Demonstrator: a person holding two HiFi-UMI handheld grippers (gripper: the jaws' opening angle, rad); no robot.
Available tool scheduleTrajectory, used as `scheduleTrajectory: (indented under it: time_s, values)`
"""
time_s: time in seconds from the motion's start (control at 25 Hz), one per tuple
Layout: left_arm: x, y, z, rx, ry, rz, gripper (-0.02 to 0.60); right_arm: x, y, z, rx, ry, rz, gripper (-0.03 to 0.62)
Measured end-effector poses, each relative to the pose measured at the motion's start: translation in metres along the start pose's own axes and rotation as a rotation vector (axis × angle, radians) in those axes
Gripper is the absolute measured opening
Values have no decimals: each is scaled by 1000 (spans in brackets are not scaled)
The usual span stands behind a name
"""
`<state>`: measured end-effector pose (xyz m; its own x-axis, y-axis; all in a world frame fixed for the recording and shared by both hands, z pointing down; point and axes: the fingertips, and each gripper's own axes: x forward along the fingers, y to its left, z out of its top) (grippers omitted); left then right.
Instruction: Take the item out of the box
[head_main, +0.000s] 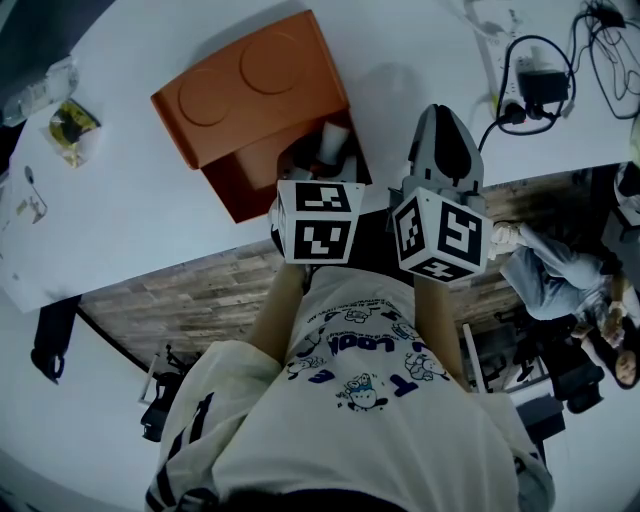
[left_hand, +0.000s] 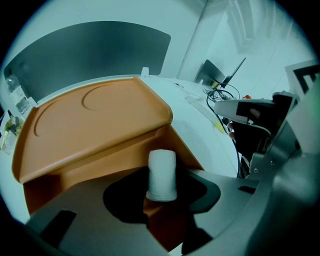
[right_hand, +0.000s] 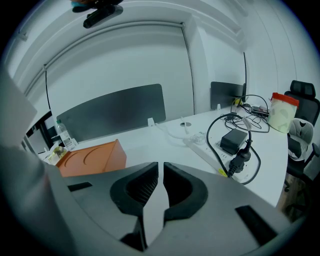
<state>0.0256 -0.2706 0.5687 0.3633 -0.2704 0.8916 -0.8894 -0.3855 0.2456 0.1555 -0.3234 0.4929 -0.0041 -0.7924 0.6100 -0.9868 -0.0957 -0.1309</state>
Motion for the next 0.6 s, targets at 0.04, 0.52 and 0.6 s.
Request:
scheduleTrajectory:
  time_s: [0.04,0.52,0.6]
  values:
    - [-1,1,0,-2,-4,3,181,0,0,0,1,-1,1,49]
    - [-24,2,3,-29,-79,24,181,-17,11,3,-9,-23,42,48]
    - [-30,0,4,-31,-98,28,181,-23,14,5,-15,-31,51,49]
